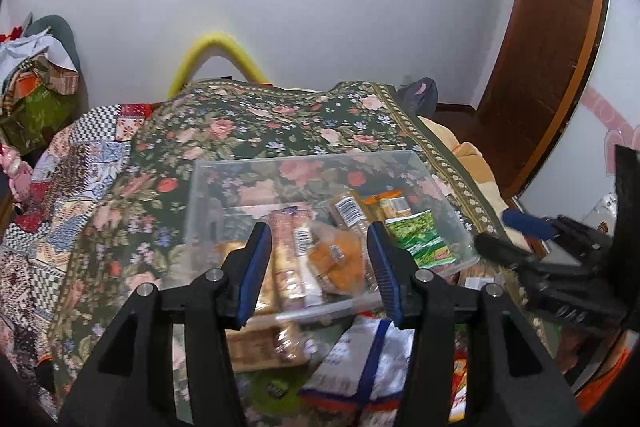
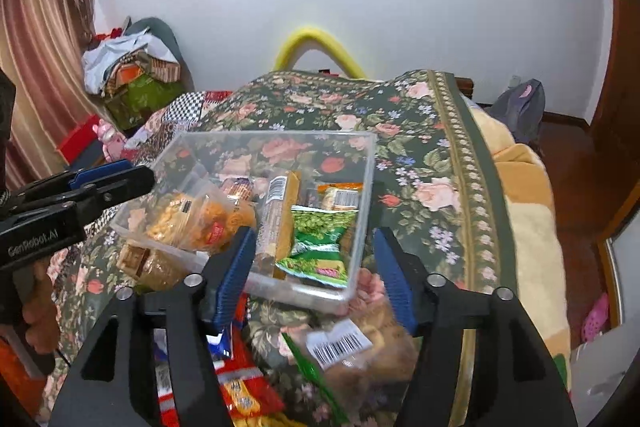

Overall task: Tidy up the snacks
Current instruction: 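Lower both held packets into the clear box and open both tools, then grasp the green jelly cup with the left tool while the right tool grasps the green-zip cookie bag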

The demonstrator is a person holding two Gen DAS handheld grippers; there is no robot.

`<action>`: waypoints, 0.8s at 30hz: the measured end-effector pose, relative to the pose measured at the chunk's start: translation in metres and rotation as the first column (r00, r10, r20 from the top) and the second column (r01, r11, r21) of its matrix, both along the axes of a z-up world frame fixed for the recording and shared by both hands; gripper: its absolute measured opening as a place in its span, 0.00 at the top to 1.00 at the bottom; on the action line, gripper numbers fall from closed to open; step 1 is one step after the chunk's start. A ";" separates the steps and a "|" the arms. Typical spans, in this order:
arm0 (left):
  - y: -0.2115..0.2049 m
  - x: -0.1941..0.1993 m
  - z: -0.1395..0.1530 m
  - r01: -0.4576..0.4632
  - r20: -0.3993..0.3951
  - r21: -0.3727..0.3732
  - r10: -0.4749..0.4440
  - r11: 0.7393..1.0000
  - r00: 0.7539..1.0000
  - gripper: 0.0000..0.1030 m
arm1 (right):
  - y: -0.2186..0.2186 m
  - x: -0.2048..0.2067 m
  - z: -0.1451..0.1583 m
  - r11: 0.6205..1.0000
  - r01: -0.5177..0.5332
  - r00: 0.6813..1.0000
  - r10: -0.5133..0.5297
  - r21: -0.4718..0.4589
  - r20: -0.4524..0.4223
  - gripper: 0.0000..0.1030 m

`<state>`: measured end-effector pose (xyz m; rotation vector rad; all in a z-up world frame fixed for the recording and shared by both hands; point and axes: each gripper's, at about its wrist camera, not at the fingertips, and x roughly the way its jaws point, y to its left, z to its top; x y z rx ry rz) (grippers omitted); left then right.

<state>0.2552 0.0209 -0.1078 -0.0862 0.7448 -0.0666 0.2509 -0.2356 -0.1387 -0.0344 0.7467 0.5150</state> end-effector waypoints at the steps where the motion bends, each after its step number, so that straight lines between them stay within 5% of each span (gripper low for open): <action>1: 0.003 -0.005 0.001 -0.001 0.000 0.012 0.001 1.000 1.000 0.51 | -0.003 -0.002 0.002 1.000 0.004 1.000 -0.004 0.000 0.004 0.40; 17: 0.035 -0.062 -0.044 -0.027 -0.114 0.027 0.029 0.999 0.993 0.49 | -0.042 -0.026 -0.018 0.997 0.061 0.997 -0.063 -0.052 -0.042 0.30; 24: 0.046 -0.081 -0.076 -0.049 -0.178 0.021 0.052 0.999 0.983 0.49 | -0.044 -0.030 -0.041 0.997 0.049 0.994 -0.054 -0.054 -0.093 0.12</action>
